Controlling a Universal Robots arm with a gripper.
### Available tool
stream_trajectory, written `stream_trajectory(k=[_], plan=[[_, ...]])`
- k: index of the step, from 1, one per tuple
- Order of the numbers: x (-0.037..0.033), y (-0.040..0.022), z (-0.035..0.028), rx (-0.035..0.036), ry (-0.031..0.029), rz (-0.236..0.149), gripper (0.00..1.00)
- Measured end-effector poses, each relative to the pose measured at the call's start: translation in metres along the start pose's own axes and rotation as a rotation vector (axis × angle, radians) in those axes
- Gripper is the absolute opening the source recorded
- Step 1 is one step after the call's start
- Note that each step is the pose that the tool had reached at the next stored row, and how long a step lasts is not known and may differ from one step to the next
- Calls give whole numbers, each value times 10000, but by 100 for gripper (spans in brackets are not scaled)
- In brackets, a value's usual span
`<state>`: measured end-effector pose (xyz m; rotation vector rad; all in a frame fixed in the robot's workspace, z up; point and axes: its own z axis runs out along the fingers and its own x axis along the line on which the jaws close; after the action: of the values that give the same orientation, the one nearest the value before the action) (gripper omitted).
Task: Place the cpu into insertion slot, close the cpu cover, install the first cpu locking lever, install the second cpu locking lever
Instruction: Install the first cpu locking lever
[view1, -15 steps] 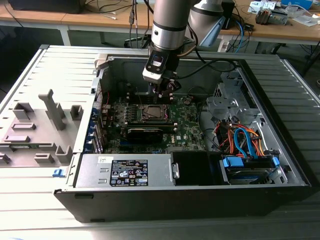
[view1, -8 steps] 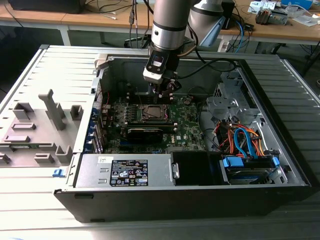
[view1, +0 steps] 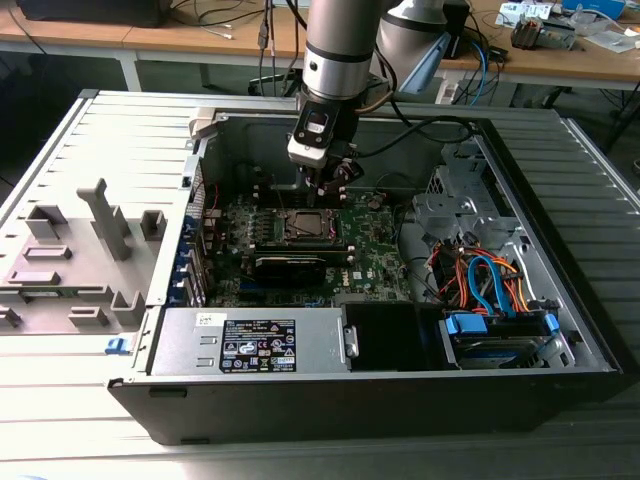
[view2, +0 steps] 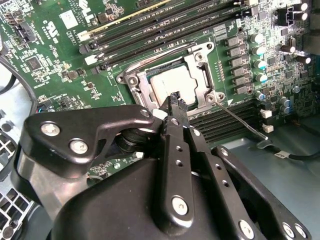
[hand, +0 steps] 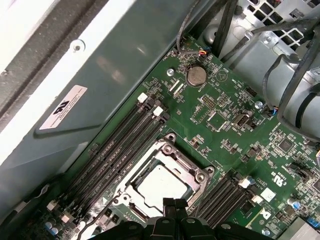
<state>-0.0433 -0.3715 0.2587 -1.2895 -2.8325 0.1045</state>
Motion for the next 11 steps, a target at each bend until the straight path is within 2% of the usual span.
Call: stream_trajectory(k=[11], plan=[[0, 0, 0, 0, -18, -253, 11]])
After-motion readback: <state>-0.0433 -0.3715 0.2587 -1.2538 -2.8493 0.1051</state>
